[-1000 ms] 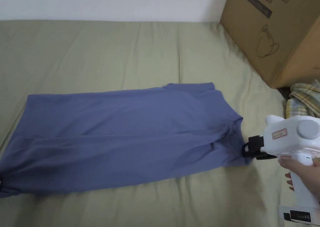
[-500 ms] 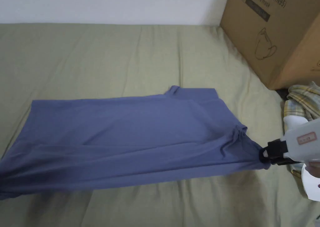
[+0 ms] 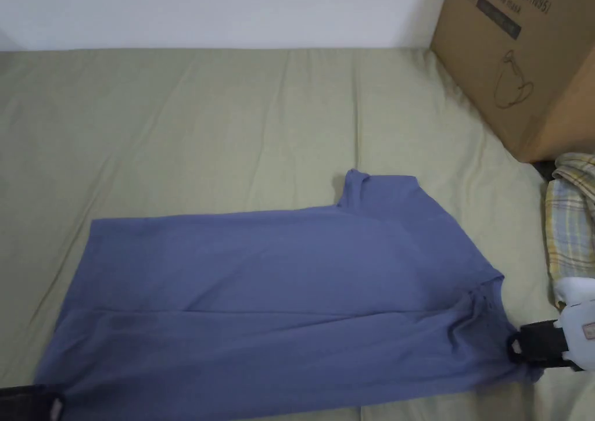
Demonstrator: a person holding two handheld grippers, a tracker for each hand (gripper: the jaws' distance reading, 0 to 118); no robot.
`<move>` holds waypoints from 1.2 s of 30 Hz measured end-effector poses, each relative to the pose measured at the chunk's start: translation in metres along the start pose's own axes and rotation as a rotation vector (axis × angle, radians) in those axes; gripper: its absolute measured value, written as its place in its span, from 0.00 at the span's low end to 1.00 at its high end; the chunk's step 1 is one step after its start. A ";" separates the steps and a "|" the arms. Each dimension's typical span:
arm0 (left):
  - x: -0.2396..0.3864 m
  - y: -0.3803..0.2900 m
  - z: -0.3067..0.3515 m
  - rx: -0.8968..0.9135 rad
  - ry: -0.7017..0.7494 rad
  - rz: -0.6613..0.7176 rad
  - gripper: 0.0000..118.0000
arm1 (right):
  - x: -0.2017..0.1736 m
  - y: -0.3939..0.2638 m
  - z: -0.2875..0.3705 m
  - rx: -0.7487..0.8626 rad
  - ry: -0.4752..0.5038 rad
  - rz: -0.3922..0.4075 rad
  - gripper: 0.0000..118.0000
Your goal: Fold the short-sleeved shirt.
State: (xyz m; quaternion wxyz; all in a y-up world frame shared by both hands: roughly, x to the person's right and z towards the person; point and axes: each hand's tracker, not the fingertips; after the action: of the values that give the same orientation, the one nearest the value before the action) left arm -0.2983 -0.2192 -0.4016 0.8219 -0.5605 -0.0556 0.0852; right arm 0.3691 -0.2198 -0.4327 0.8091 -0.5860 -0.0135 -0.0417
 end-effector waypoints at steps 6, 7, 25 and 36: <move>0.018 0.018 0.037 0.165 -0.011 0.008 1.00 | -0.035 0.013 0.045 0.145 -0.010 0.044 0.98; 0.026 0.022 0.047 0.205 -0.003 -0.017 1.00 | -0.046 0.016 0.055 0.182 -0.001 0.077 0.98; 0.037 0.156 0.018 0.248 0.007 -0.008 0.01 | -0.113 0.068 0.056 0.345 0.077 0.176 0.01; -0.004 0.275 -0.126 0.081 0.037 0.020 1.00 | -0.085 0.094 0.020 0.256 0.048 0.133 0.01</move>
State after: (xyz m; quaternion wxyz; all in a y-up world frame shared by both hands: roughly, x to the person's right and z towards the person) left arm -0.3000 -0.2371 -0.7040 0.8438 -0.5289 -0.0311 0.0852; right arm 0.2924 -0.1674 -0.5215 0.8782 -0.4766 0.0393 0.0000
